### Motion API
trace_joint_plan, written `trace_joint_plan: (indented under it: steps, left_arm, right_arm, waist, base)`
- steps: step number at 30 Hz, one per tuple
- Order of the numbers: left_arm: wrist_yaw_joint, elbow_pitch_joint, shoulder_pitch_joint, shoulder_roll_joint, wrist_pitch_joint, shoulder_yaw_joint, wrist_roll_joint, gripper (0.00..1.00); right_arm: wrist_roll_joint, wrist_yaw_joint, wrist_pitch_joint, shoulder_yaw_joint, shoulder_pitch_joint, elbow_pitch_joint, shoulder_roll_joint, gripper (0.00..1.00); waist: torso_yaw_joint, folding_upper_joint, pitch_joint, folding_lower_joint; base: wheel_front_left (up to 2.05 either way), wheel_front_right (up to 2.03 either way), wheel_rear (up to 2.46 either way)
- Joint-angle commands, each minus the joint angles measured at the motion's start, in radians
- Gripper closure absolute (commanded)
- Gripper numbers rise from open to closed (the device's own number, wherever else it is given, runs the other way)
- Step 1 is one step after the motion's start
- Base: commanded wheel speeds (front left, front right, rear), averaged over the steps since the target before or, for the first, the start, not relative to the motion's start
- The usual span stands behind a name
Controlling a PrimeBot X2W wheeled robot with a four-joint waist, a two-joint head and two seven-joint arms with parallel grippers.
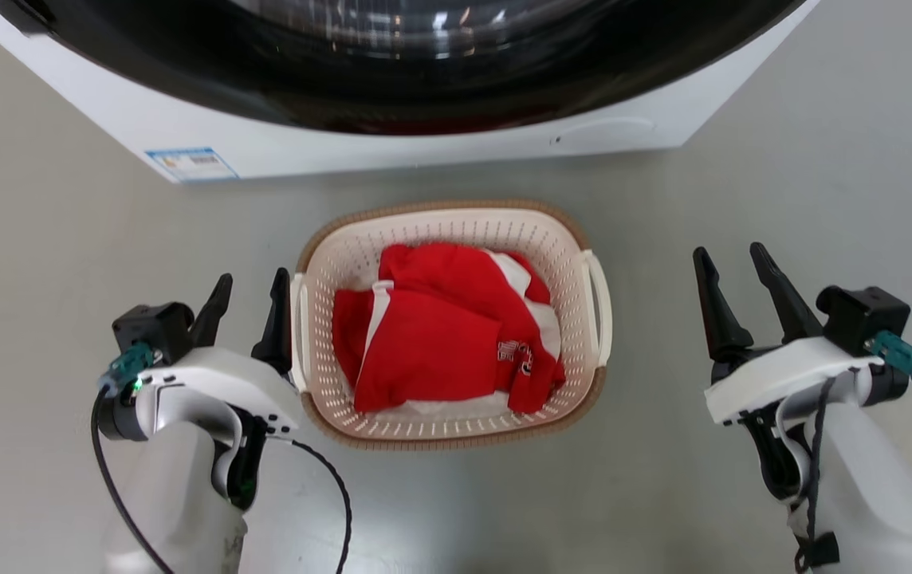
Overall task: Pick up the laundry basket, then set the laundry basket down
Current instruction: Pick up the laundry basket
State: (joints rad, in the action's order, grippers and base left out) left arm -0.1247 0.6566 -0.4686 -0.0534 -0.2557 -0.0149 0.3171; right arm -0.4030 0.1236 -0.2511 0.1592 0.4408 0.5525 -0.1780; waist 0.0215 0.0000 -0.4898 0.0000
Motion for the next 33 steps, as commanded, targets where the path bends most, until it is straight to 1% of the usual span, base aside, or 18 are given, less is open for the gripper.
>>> trace_joint_plan:
  steps: [1, 4, 12, 22, 26, 33]
  left_arm:
    - [-0.006, 0.024, -0.040, -0.026, -0.006, 0.016, 0.001, 0.00]
    - [-0.006, 0.123, -0.100, -0.036, -0.006, 0.007, 0.017, 0.00]
    - [-0.006, 0.255, -0.199, -0.051, -0.006, -0.022, 0.048, 0.00]
    - [-0.006, 0.425, -0.322, -0.049, -0.006, -0.100, 0.083, 0.00]
    - [-0.006, 0.473, -0.362, -0.051, -0.006, -0.112, 0.086, 0.00]
    - [-0.006, 0.508, -0.413, -0.039, -0.006, -0.150, 0.106, 0.00]
  right_arm:
    - [-0.010, 0.007, -0.011, 0.032, 0.023, 0.010, -0.003, 0.00]
    - [-0.020, 0.007, -0.011, 0.070, 0.072, 0.084, 0.002, 0.00]
    - [-0.043, 0.007, -0.011, 0.131, 0.157, 0.190, 0.013, 0.00]
    - [-0.084, 0.007, -0.011, 0.240, 0.265, 0.338, 0.034, 0.00]
    - [-0.109, 0.007, -0.011, 0.281, 0.307, 0.391, 0.037, 0.00]
    - [-0.136, 0.007, -0.011, 0.308, 0.369, 0.440, 0.032, 0.00]
  waist:
    - [-0.006, 0.0000, -0.053, 0.0000]
    - [-0.003, 0.0000, -0.106, 0.0000]
    - [-0.007, 0.0000, -0.194, 0.0000]
    - [-0.028, 0.0000, -0.301, 0.0000]
    - [-0.034, 0.0000, -0.340, 0.0000]
    - [-0.045, 0.0000, -0.403, 0.0000]
  base:
    - [0.00, 0.00, 0.00]
    - [0.00, 0.00, 0.00]
    - [0.00, 0.00, 0.00]
    - [0.00, 0.00, 0.00]
    - [0.00, 0.00, 0.00]
    - [0.00, 0.00, 0.00]
